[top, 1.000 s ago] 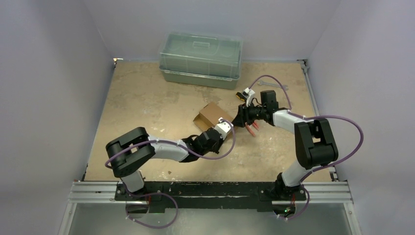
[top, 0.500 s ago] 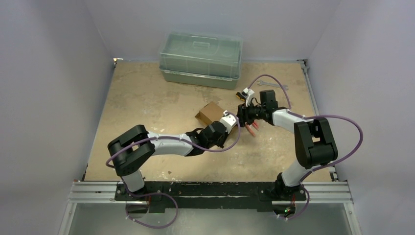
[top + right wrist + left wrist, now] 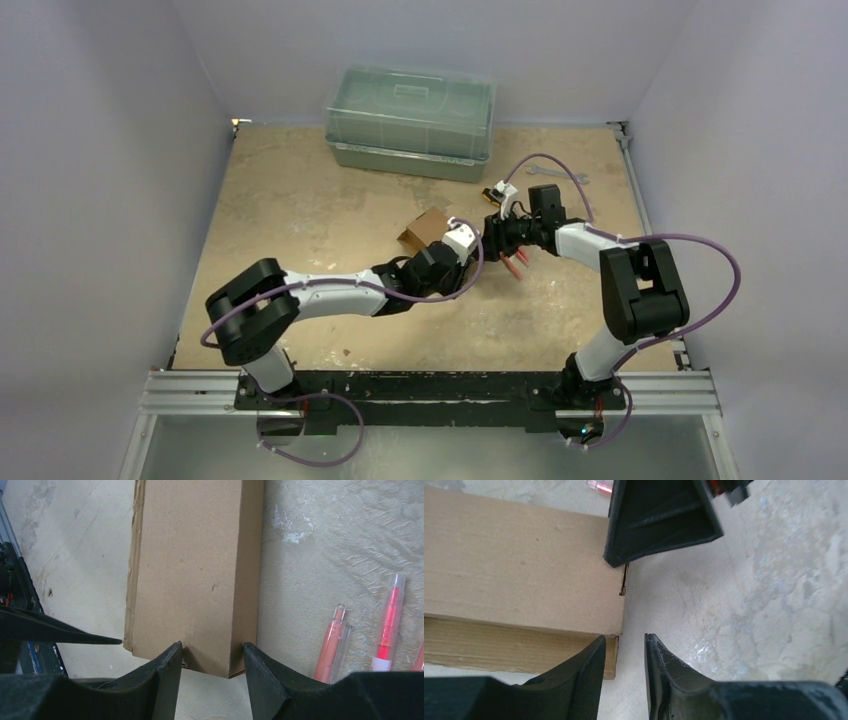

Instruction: Fold the paper box

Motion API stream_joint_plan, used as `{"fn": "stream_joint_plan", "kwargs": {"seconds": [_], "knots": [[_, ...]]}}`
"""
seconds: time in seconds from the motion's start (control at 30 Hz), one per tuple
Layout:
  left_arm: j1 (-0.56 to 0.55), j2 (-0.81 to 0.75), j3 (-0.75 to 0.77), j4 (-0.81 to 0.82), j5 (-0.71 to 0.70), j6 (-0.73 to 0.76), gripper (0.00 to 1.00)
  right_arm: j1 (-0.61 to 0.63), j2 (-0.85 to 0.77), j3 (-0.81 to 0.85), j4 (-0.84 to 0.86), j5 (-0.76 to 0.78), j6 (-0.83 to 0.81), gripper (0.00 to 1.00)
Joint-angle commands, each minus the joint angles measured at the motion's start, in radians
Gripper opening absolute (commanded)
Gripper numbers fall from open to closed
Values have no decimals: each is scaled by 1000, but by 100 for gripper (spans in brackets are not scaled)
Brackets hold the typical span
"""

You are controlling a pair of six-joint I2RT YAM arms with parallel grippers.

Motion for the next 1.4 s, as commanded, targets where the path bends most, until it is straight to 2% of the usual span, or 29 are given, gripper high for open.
{"fn": "stream_joint_plan", "kwargs": {"seconds": [0.0, 0.2, 0.3, 0.4, 0.5, 0.57, 0.83, 1.03, 1.27, 1.37], "knots": [[7, -135, -2, -11, 2, -90, 36, 5, 7, 32, -14, -6, -7, 52], [31, -339, -135, -100, -113, -310, 45, 6, 13, 36, -15, -10, -11, 53], [41, -443, -277, -65, -115, -428, 37, 5, 17, 39, -17, -10, -12, 52], [46, -519, -434, 30, -97, -566, 21, 6, 19, 40, -19, -10, -14, 52], [47, -523, -538, 151, -62, -695, 2, 6, 20, 40, -21, -11, -14, 53], [47, -483, -550, 200, -36, -768, 0, 6, 20, 41, -22, -11, -15, 52], [45, -213, -361, 139, 25, -930, 0, 6, 18, 40, -22, -20, -20, 52], [45, -81, -183, -9, -6, -995, 0, 7, 19, 41, -25, -23, -24, 52], [49, 21, 65, -125, -97, -891, 0, 12, 17, 43, -30, -18, -33, 52], [50, 35, 119, -152, -103, -829, 0, 12, 14, 43, -35, -15, -39, 52]]}}
